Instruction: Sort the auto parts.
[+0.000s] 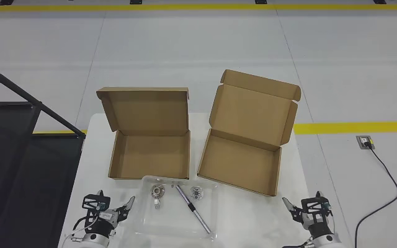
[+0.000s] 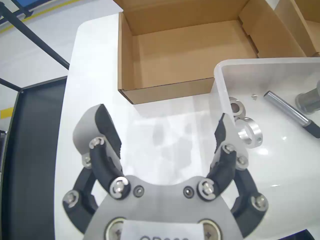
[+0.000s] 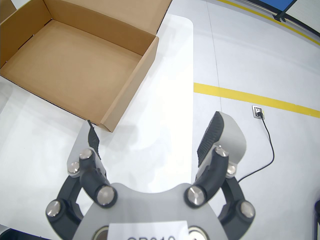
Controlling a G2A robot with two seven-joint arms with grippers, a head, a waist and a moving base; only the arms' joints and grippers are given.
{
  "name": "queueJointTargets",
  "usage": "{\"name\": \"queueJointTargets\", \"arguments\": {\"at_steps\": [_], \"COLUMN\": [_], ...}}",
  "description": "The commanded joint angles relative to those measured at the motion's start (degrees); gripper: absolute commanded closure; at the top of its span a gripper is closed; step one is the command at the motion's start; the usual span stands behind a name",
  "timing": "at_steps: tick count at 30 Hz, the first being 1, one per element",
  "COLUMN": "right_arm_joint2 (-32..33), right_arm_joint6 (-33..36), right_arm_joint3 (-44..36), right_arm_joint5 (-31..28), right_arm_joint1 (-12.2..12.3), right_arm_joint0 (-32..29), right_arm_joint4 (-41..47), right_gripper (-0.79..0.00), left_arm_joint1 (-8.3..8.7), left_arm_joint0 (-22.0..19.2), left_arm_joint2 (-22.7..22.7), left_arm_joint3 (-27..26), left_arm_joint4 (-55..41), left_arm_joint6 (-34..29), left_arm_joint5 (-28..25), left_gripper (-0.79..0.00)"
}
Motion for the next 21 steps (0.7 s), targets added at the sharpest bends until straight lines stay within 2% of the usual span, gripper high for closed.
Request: {"name": "queueJointTargets", "arguments": {"at_steps": [1,11,13,16,21], "right_arm_joint2": [0.0,0.0,-0.6,-1.5,-2.6], "right_arm_joint6": [0.0,0.0,-1.1,-2.6,-3.6], "right_arm_joint3": [0.0,0.0,-0.7,-2.9,-10.1], "right_arm_joint5": [0.0,0.0,-2.1,-1.6,1.3], "right_arm_joint1": [0.0,0.0,0.0,-0.2,-0.5], "right_arm_joint0": [0.0,0.0,0.0,-0.7,-3.4], "right_arm_joint4": [0.0,0.0,-0.4,-0.4,-3.2], "right_gripper": [-0.785,-0.784,-0.785,-0.785,-0.785], "left_arm_joint1": [0.0,0.0,0.02,-0.13,-0.3], "left_arm_joint0": [0.0,0.0,-0.3,0.2,4.0], "left_arm_joint2": [0.0,0.0,-0.3,-1.4,-4.3], "left_arm_joint3": [0.0,0.0,0.0,-0.4,-1.3], "left_arm_joint4": [0.0,0.0,0.1,-1.1,-4.5], "left_arm_joint6": [0.0,0.0,0.1,2.8,9.4], "left_arm_joint5": [0.0,0.0,-0.5,0.3,-0.7], "left_gripper": [-0.785,-0.784,-0.785,-0.785,-0.785]}}
